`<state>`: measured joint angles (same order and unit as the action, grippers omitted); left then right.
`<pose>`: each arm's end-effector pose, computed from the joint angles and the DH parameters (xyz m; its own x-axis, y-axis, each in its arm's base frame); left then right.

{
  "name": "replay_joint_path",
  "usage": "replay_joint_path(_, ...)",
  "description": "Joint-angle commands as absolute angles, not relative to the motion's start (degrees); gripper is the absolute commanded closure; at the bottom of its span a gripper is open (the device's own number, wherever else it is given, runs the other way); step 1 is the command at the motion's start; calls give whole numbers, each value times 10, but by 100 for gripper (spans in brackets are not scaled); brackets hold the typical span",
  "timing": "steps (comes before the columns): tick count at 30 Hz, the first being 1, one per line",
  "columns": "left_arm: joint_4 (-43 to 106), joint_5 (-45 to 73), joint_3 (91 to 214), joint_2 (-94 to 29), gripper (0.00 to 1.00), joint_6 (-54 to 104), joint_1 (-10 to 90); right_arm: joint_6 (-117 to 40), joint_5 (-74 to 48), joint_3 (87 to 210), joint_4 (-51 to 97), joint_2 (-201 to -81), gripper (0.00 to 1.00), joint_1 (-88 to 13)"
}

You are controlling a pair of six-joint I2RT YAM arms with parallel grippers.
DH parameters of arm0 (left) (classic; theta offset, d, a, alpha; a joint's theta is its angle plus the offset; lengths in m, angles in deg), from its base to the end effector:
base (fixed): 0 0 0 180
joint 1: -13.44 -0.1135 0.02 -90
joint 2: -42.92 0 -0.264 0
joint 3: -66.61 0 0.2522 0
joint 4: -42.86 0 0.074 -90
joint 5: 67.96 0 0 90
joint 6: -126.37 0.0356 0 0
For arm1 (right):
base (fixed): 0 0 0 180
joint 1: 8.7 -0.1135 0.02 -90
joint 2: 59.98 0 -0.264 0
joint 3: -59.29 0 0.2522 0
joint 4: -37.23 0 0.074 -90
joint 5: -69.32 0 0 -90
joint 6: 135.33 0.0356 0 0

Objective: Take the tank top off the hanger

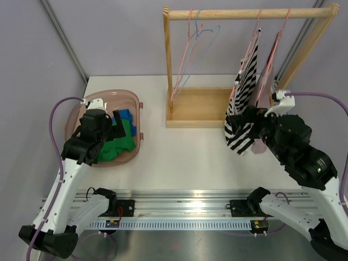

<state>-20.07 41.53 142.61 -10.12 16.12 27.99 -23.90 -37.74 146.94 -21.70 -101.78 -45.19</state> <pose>0.1733 -0.0327 0.3537 -0.5797 -0.1866 -0.7932 -0.2252 0.9722 -0.0642 0.0899 0.0535 0.4460 -0.2931 0.2176 -0.9310 -0.2489 0.9228 0.2941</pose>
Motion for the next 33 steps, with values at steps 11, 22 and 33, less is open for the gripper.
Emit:
replay_joint_path(11,-82,224,1315,70,1,197,285,-310,-617,1751,-213,-1298,8,-454)
replay_joint_path(22,-83,211,1314,59,1,198,309,-335,-574,1948,-256,-1486,17,-335)
replay_joint_path(33,-81,197,1314,45,1,199,310,-358,-578,2043,-278,-1567,65,-309)
